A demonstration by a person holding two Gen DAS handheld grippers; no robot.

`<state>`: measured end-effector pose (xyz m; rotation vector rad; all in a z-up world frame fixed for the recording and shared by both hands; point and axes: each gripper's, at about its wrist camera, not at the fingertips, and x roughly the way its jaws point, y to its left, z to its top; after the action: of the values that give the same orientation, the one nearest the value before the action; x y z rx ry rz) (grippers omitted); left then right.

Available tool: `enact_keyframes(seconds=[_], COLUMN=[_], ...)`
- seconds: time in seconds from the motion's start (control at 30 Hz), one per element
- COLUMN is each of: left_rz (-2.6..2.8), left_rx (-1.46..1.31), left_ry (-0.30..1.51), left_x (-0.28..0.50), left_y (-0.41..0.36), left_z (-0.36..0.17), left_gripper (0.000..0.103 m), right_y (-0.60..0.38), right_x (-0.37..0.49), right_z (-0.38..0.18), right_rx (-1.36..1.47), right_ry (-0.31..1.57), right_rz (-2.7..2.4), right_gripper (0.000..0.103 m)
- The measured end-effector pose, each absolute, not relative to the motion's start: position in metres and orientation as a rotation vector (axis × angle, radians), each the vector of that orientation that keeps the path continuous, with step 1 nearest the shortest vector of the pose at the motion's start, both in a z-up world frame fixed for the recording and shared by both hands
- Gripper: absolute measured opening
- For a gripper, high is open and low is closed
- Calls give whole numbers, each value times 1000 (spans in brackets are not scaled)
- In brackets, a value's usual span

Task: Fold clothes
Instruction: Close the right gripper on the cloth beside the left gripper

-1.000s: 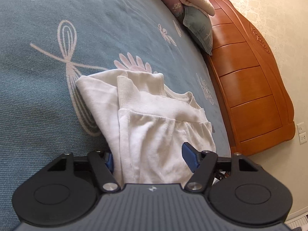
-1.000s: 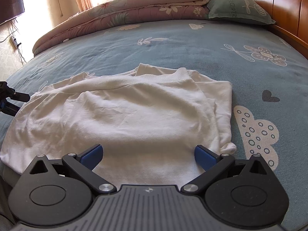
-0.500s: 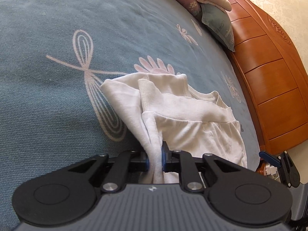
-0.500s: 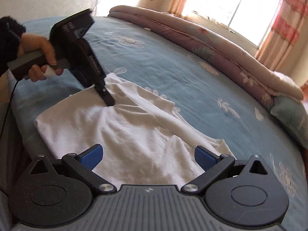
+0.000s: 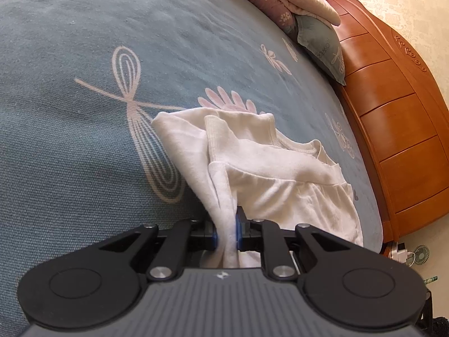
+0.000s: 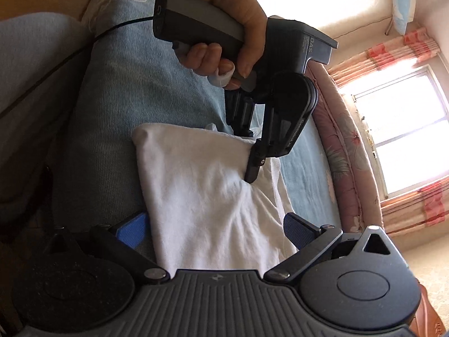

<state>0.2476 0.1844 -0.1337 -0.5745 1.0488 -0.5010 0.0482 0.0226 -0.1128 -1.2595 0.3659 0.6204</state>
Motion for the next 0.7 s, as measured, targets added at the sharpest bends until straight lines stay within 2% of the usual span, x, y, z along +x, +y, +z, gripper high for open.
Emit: enact_keyframes(seconds=[0.3,0.53,0.7], left_rz=[-507,-516,-513], left_rx=[-581,-597,-601], left_ry=[1054,1053,1054], left_x=[249,249,248], left_y=[186,188,187], left_z=[-135,-137,-137], left_gripper=[16,16,16], right_y=[58,40,65], right_x=[44,43,49], right_z=[-125,-132,-138], right_rx=[-1339,-1373,-1370], right_ry=[261,288,254], right_rz=[570,476,425], right_gripper=[103,103,103])
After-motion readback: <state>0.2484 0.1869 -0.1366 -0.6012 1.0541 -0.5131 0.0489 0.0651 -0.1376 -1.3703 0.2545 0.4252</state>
